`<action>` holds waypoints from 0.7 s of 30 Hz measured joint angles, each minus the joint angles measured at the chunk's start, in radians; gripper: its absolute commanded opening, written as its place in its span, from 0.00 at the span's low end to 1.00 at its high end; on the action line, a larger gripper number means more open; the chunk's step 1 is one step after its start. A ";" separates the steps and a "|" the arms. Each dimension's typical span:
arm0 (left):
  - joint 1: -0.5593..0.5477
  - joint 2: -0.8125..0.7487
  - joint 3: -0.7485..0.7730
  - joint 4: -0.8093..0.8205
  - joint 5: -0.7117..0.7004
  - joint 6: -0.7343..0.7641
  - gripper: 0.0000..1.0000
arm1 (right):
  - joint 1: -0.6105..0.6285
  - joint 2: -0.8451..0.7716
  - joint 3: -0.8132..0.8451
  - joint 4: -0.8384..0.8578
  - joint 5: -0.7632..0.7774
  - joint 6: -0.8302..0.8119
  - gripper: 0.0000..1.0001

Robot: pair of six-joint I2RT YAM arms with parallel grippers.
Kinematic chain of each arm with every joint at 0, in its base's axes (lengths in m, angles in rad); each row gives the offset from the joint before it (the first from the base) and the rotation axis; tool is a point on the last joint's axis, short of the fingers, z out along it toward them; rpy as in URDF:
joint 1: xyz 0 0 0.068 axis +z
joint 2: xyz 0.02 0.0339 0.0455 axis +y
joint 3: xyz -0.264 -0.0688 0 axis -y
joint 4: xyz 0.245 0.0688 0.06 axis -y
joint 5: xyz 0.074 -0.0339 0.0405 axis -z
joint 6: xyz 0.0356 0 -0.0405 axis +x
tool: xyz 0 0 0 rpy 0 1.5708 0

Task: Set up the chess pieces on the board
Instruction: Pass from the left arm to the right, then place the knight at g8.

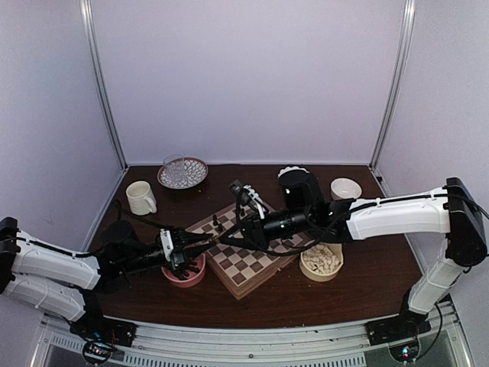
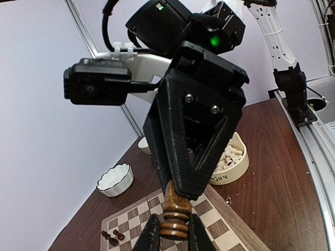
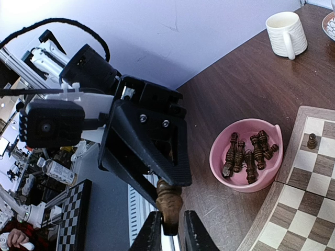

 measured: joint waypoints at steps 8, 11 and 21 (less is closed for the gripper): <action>0.000 0.013 0.000 0.005 -0.017 -0.009 0.44 | 0.001 -0.009 0.004 -0.029 0.020 -0.024 0.00; -0.001 0.030 0.000 0.011 -0.039 -0.046 0.66 | -0.005 -0.043 0.004 -0.109 0.093 -0.077 0.00; -0.001 0.005 0.012 -0.040 -0.289 -0.231 0.97 | -0.192 -0.024 0.221 -0.505 0.430 -0.229 0.00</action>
